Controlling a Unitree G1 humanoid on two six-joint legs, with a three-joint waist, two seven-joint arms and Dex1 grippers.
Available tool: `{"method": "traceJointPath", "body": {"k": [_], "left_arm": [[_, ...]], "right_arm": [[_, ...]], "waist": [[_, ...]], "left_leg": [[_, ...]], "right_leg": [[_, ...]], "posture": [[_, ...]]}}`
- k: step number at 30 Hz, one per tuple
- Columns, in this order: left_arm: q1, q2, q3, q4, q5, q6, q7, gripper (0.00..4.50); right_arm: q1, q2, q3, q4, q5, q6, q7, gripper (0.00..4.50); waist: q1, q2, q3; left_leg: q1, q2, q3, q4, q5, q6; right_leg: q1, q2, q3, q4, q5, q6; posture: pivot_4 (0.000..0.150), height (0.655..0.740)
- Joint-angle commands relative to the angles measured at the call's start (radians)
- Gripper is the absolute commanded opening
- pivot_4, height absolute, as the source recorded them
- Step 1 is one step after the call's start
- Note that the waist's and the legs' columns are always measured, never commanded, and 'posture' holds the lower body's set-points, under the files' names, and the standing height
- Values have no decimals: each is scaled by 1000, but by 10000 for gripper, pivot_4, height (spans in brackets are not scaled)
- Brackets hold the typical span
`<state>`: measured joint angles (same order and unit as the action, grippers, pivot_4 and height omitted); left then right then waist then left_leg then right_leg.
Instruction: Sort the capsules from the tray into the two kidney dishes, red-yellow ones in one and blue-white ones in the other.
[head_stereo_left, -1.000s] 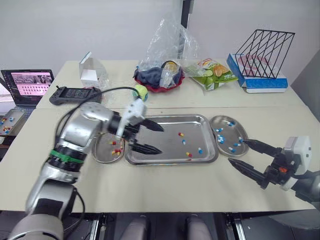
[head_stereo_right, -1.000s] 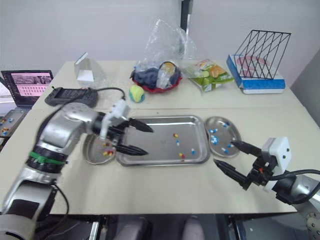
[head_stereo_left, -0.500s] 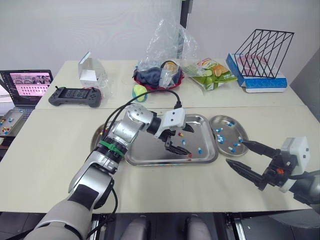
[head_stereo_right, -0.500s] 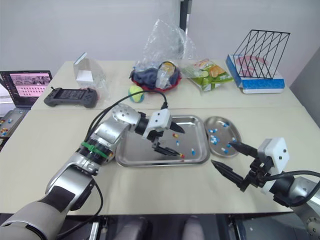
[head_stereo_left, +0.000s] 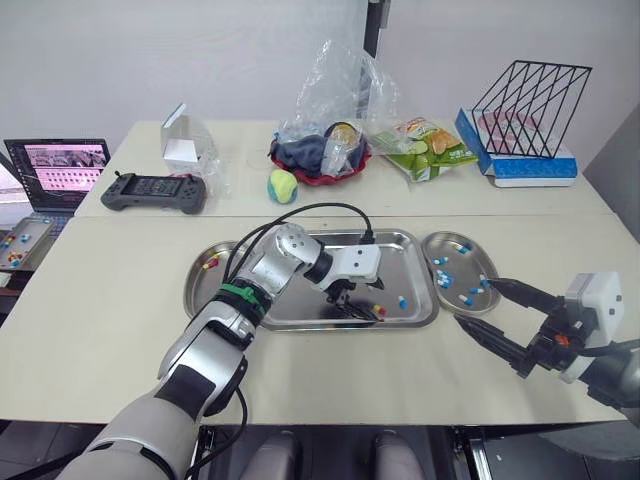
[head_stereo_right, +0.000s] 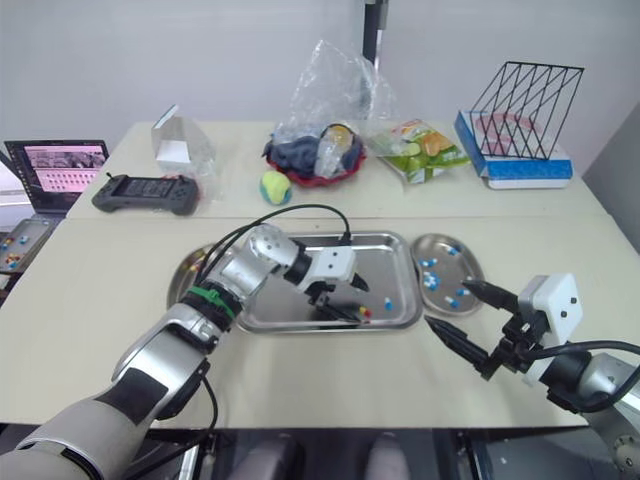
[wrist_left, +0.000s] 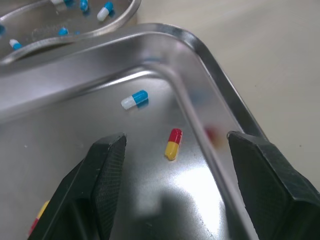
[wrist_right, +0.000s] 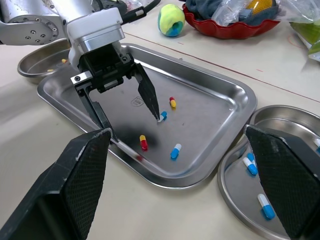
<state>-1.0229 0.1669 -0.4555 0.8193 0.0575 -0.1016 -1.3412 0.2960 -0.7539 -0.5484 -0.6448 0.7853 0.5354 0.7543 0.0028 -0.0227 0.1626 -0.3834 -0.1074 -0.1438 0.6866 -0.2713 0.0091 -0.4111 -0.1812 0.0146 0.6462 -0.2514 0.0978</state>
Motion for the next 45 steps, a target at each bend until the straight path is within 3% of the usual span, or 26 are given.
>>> {"method": "traceJointPath", "body": {"k": [1, 5, 28, 34, 45], "left_arm": [[-43, -25, 19, 33, 10, -28, 18, 30983], [-60, -37, 30, 59, 11, -41, 2, 19101], [-111, -89, 17, 213, 118, -106, 40, 19101], [-115, -110, 25, 238, 133, -101, 58, 1541], [-114, -105, 51, 229, 119, -90, 37, 711]], "right_arm": [[4, 7, -10, -6, -16, -31, 6, 45000], [13, 16, -11, 10, -35, -48, 23, 45000], [34, 39, -13, 48, -88, -103, 61, 45000], [33, 42, -11, 45, -94, -102, 56, 45000], [27, 37, -1, 42, -96, -92, 49, 45000]], "waist": [[1, 0, 0], [0, 0, 0], [1, 0, 0], [3, 0, 0], [3, 0, 0]], "left_leg": [[0, 0, 0, 1, 0, 0], [-1, 0, 0, 4, 0, 0], [-1, -1, 0, 7, -3, 4], [0, -1, 0, 8, -3, 5], [0, -1, 0, 8, -3, 5]], "right_leg": [[0, 0, 0, 0, 0, 0], [0, 0, -1, 0, 0, 0], [3, 0, -1, 0, 0, 2], [4, 0, -1, 0, 1, 2], [4, 0, -1, 0, 1, 2]], "posture": [[1500, 7400], [1500, 7400], [1500, 7400], [1500, 7400], [1500, 7400]]}}
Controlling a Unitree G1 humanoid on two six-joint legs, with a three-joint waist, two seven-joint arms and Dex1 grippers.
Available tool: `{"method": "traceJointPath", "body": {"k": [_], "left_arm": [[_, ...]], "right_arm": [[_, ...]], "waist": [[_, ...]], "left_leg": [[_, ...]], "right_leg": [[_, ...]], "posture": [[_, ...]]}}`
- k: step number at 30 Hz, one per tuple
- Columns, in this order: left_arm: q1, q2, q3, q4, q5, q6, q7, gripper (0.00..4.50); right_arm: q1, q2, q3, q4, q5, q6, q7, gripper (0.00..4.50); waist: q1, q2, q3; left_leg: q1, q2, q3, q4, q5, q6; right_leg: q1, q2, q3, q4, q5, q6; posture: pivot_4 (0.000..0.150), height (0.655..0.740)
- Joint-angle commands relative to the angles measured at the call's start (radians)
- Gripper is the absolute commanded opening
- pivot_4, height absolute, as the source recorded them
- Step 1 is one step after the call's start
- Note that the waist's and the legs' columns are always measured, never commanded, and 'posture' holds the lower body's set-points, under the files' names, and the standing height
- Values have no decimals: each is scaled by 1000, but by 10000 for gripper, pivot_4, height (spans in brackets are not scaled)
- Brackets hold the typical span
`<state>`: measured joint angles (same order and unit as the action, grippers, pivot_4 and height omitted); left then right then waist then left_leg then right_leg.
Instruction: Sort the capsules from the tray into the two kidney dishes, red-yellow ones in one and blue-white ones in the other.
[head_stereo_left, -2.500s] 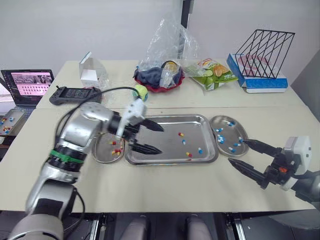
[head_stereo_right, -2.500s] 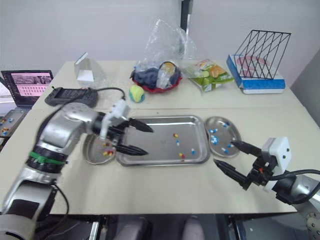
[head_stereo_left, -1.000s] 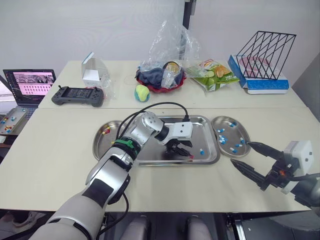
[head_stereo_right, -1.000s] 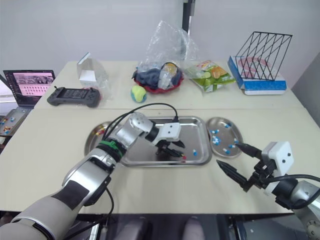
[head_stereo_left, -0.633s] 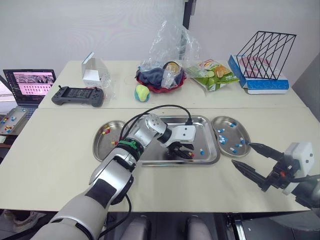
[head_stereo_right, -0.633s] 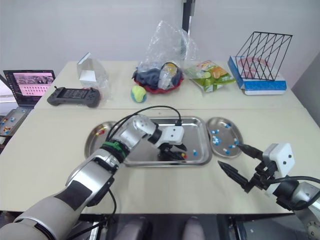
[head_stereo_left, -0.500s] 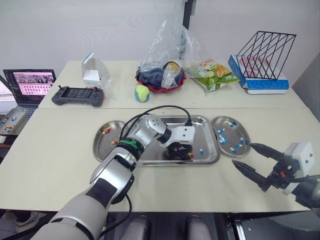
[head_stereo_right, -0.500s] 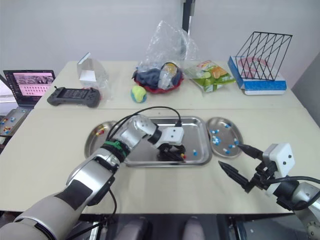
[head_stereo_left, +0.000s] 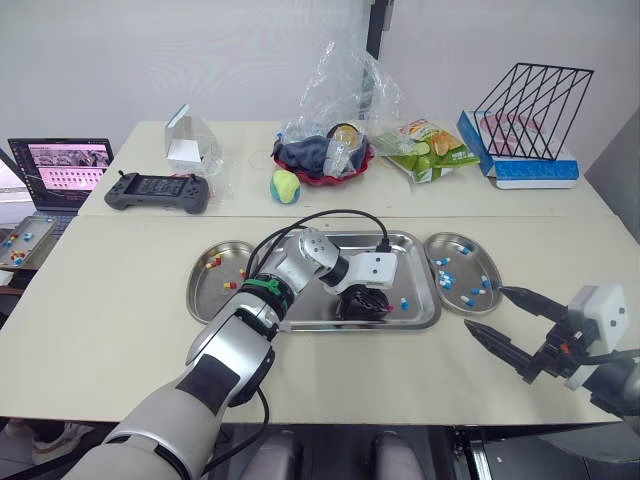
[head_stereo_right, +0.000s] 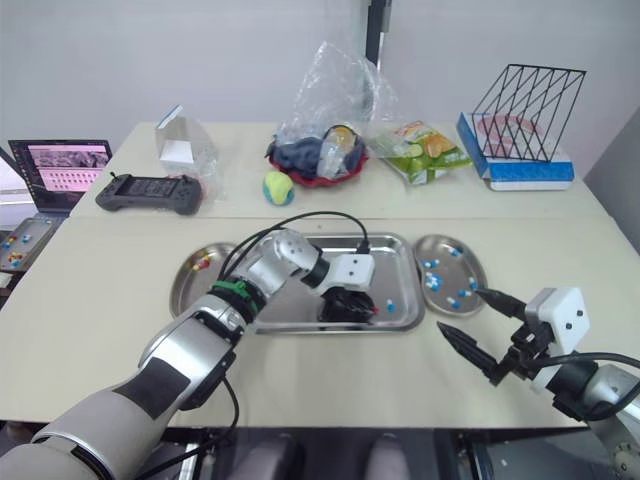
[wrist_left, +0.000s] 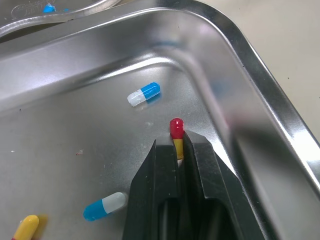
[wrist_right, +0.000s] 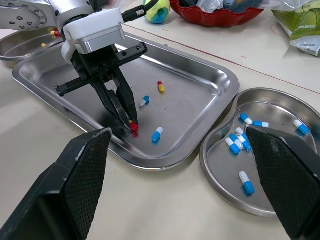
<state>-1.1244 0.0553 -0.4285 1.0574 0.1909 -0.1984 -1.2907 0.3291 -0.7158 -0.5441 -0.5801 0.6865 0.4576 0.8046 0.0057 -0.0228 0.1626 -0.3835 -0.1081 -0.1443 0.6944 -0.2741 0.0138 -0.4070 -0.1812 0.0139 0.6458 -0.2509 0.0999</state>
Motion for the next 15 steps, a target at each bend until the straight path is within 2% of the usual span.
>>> {"method": "traceJointPath", "body": {"k": [1, 3, 6, 10, 15], "left_arm": [[-14, 8, 29, -11, -18, 11, -15, 711], [-23, 17, 63, -53, -53, 46, -41, 711], [-33, 88, 111, -192, -106, 129, -105, 711], [-27, 180, 187, -288, -160, 284, -87, 711], [19, 383, 278, -365, -193, 418, -71, 711]], "right_arm": [[-8, -2, -4, -23, 3, -14, -2, 45000], [-15, -5, 2, -21, 5, -12, -3, 45000], [-40, -15, 17, -14, 13, -2, 0, 45000], [-78, -24, 37, 5, 21, 6, 13, 45000], [-161, -43, 95, 81, 15, -4, 63, 45000]], "waist": [[0, 0, 0], [-1, 0, 0], [-6, 0, 0], [-15, 0, 0], [-32, 0, 0]], "left_leg": [[0, 0, 0, 0, 0, 0], [0, 0, 0, 0, 0, 0], [-1, 0, 0, 0, 0, 0], [-1, 0, -2, 0, 0, 0], [0, 1, -4, 0, 0, -1]], "right_leg": [[0, 0, 0, 0, 0, 0], [0, 0, 0, 0, 0, 0], [-1, 0, 0, 0, 0, 0], [-2, 0, 0, 1, 0, 0], [-2, 1, 0, 1, 0, 0]], "posture": [[1500, 7400], [1500, 7400], [1500, 7400], [1500, 7400], [1500, 7400]]}}
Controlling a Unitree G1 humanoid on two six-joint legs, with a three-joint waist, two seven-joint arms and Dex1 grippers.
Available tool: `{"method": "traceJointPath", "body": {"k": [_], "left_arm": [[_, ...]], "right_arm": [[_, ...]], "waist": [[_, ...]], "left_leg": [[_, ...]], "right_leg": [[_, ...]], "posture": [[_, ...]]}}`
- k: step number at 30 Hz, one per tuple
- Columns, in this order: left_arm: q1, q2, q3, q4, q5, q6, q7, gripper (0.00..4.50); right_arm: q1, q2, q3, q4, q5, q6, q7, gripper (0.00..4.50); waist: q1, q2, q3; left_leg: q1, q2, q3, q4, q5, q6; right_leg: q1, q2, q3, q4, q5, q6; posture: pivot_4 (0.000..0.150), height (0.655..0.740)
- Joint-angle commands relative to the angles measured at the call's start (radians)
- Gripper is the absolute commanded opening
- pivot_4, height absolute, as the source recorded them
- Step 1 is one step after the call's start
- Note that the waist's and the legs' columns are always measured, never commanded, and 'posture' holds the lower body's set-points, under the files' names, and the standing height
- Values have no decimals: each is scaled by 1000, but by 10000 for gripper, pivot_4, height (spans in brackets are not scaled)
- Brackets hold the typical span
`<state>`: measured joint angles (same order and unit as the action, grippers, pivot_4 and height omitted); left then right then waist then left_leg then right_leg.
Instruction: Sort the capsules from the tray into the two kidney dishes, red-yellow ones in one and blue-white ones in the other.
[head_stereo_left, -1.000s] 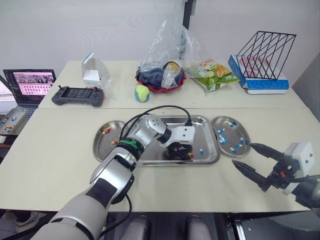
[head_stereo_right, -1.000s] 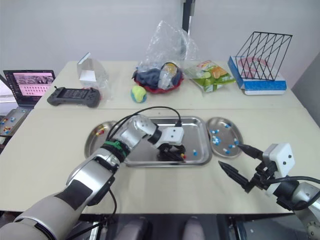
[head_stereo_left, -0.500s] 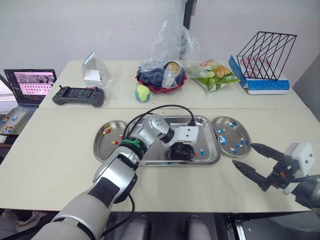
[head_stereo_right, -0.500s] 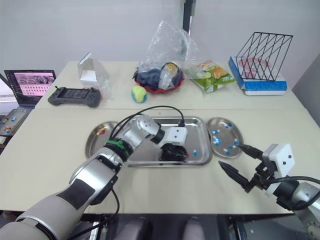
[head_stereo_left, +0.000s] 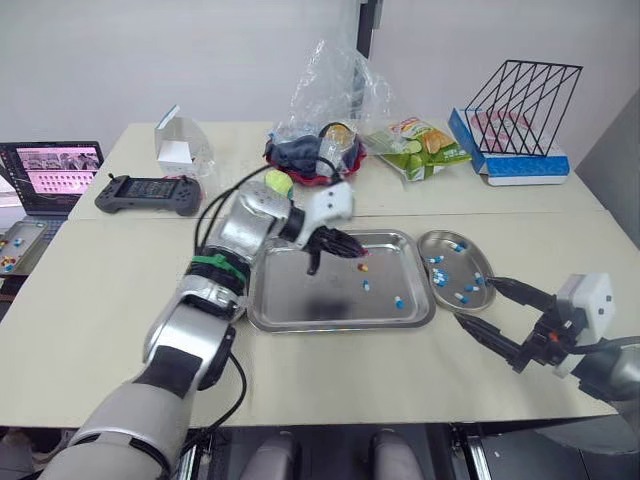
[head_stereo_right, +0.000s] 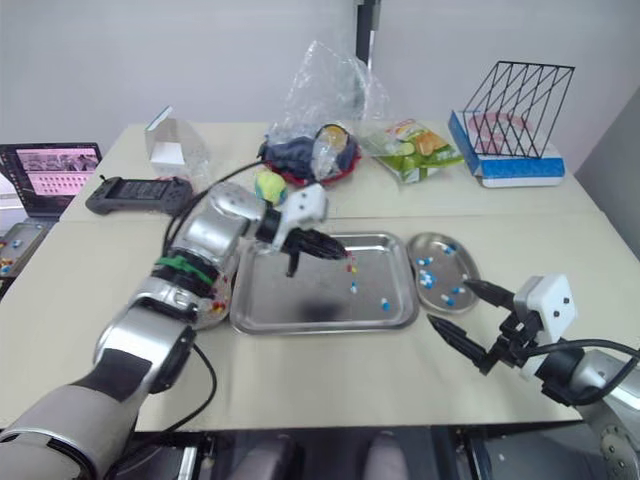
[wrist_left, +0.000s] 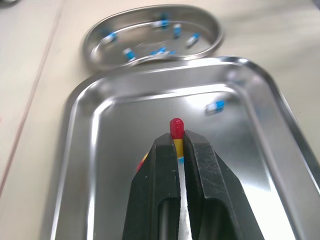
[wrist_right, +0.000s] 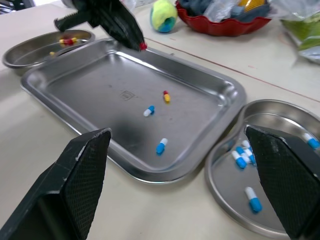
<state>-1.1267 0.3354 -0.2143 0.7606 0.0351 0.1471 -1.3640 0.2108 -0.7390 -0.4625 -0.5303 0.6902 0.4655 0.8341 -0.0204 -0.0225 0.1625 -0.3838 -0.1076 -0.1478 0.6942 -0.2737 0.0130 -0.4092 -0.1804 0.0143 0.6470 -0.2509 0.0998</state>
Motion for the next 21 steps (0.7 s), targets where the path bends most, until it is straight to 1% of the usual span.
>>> {"method": "traceJointPath", "body": {"k": [1, 6, 9, 12, 14, 15, 17, 21], "left_arm": [[40, 142, 77, -95, -47, 97, -4, 711], [192, 375, 171, -228, -92, 219, -9, 711], [271, 443, 202, -303, -119, 289, 12, 711], [404, 521, 238, -392, -143, 331, 17, 711], [467, 540, 249, -444, -161, 358, 29, 711], [485, 537, 258, -456, -162, 367, 61, 711], [507, 532, 264, -473, -167, 381, 101, 711], [553, 555, 247, -493, -159, 368, 131, 711]], "right_arm": [[-57, -23, 21, 48, 9, -15, 45, 45000], [-149, -35, 74, 149, -4, -28, 108, 45000], [-184, -36, 98, 183, -17, -35, 132, 45000], [-238, -38, 136, 233, -40, -46, 159, 45000], [-265, -35, 154, 257, -54, -52, 171, 45000], [-277, -34, 163, 265, -58, -54, 177, 45000], [-294, -30, 173, 276, -61, -55, 184, 45000], [-309, -31, 184, 286, -66, -57, 193, 45000]], "waist": [[-10, 0, 0], [-21, 0, 0], [-14, 0, 0], [-9, 0, 0], [-8, 0, 0], [-2, 0, 0], [6, 0, 0], [10, 0, 0]], "left_leg": [[0, 0, -1, 0, 0, 0], [0, 0, -6, -1, 3, -5], [-1, 0, -8, -1, 2, -5], [-1, 0, -9, 0, 2, -5], [-1, 0, -9, -1, 2, -5], [-1, 0, -9, -1, 2, -6], [-2, 0, -9, 0, 2, -6], [-4, 0, -9, 0, 3, -8]], "right_leg": [[0, 0, 0, 0, 0, 0], [0, 0, 0, 1, 0, 0], [0, 0, 0, 1, 0, 0], [0, 0, 0, 1, 1, 1], [-1, 0, 0, 0, 1, 1], [-1, 0, 0, 1, 1, 1], [-2, 0, 0, 0, 1, 1], [-6, -1, 1, 1, 1, 1]], "posture": [[1500, 7400], [1500, 7400], [1500, 7400], [1500, 7400], [1500, 7400], [1500, 7400], [1500, 7400], [1500, 7400]]}}
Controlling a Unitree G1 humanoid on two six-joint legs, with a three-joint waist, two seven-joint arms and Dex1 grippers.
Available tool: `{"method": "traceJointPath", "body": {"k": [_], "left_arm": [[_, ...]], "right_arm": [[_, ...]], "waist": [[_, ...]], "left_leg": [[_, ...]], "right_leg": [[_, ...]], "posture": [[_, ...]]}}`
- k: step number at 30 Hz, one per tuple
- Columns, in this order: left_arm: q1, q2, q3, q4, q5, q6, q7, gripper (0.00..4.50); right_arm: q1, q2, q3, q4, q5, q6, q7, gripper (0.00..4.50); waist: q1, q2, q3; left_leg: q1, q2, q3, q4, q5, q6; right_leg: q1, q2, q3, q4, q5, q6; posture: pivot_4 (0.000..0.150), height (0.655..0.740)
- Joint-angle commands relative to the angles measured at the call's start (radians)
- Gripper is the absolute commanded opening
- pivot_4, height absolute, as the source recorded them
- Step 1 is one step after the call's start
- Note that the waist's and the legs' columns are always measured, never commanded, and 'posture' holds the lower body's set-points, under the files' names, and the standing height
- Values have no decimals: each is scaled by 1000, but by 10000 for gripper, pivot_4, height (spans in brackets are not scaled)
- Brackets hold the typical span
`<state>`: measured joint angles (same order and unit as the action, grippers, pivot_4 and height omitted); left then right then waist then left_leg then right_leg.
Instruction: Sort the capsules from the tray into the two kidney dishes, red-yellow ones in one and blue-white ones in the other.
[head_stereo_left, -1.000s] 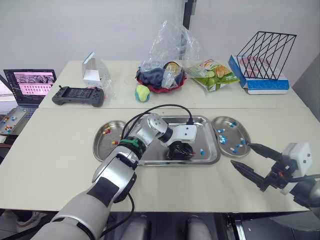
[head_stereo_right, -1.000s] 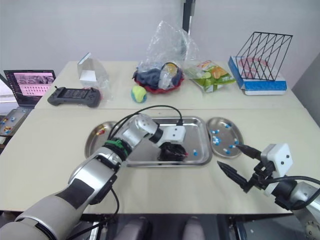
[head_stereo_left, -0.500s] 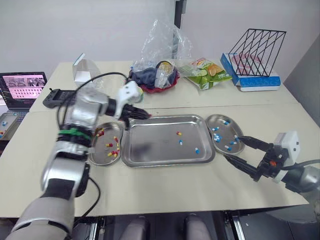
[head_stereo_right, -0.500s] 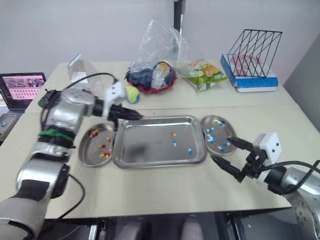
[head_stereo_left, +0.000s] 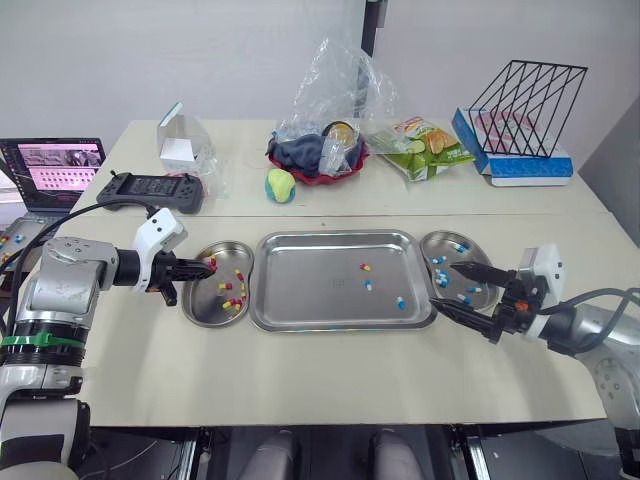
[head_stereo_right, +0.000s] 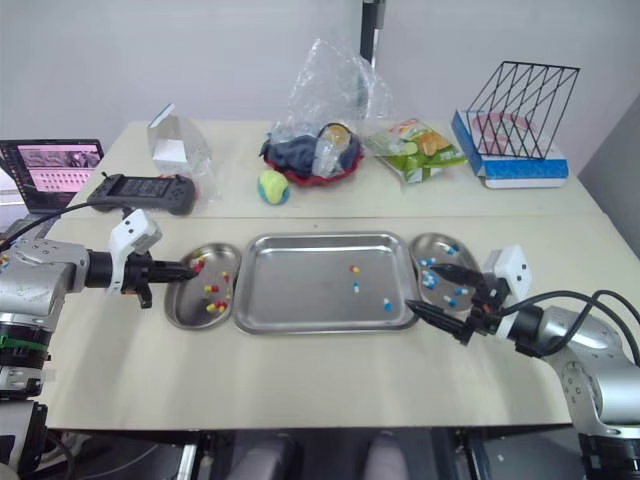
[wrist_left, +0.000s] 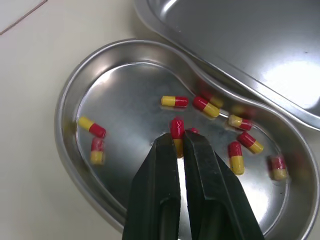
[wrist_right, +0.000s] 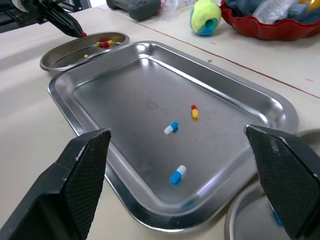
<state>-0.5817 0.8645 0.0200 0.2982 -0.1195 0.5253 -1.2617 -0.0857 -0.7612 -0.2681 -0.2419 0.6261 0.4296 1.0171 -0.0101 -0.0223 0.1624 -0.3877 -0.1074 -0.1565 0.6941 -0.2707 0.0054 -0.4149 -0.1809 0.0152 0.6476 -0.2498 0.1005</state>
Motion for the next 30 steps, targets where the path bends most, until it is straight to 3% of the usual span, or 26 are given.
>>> {"method": "traceJointPath", "body": {"k": [1, 6, 13, 18, 22, 24, 26, 30], "left_arm": [[14, 32, 20, -35, -9, -5, 32, 3997], [22, 55, 91, -85, -93, 72, 36, 20541], [116, 119, 228, -186, -227, 34, -31, 43994], [190, 71, 486, -235, -459, 158, 12, 44572], [295, 63, 546, -265, -464, 115, 38, 44572], [440, 66, 552, -315, -402, 35, 27, 44572], [546, 7, 641, -330, -431, 0, 52, 44572], [578, -87, 736, -264, -466, -126, 116, 44572]], "right_arm": [[-21, -10, -7, 4, -3, -20, 14, 45000], [-47, -13, -2, 28, -9, -21, 30, 45000], [-48, -21, -10, 37, -13, -22, 38, 45000], [-65, -67, -44, 111, -31, -40, 60, 45000], [-63, -69, -65, 168, -47, -66, 52, 45000], [-57, -61, -87, 204, -59, -96, 37, 45000], [-53, -70, -114, 306, -110, -164, 14, 45000], [-71, -57, -138, 441, -144, -252, 1, 45000]], "waist": [[-2, 0, 0], [-6, 0, 0], [-8, 0, 0], [-6, 0, 0], [-5, 1, 0], [-6, 1, 0], [-8, 1, 0], [-2, 0, 0]], "left_leg": [[0, 0, 0, 0, 0, 0], [-2, 0, 2, -1, 0, 0], [-2, 1, 2, -1, -1, -1], [-2, 2, 2, -1, -2, -1], [-1, 2, 2, -1, -2, -1], [1, 2, 5, -2, -2, -2], [2, 2, 6, -5, -3, -2], [5, 3, 7, -8, -3, -2]], "right_leg": [[-1, 0, 0, 0, 0, 0], [-6, 0, 1, 1, 1, -1], [-7, 0, 1, 1, 1, -2], [-7, 0, 1, 1, 1, -2], [-6, 0, 1, 1, 1, -2], [-6, -1, 2, 1, 1, -2], [-7, -1, 3, 0, 2, -3], [-7, -1, 3, -2, 2, -4]], "posture": [[1500, 7400], [1500, 7400], [1500, 7400], [1500, 7400], [1500, 7400], [1500, 7400], [1500, 7400], [1500, 7400]]}}
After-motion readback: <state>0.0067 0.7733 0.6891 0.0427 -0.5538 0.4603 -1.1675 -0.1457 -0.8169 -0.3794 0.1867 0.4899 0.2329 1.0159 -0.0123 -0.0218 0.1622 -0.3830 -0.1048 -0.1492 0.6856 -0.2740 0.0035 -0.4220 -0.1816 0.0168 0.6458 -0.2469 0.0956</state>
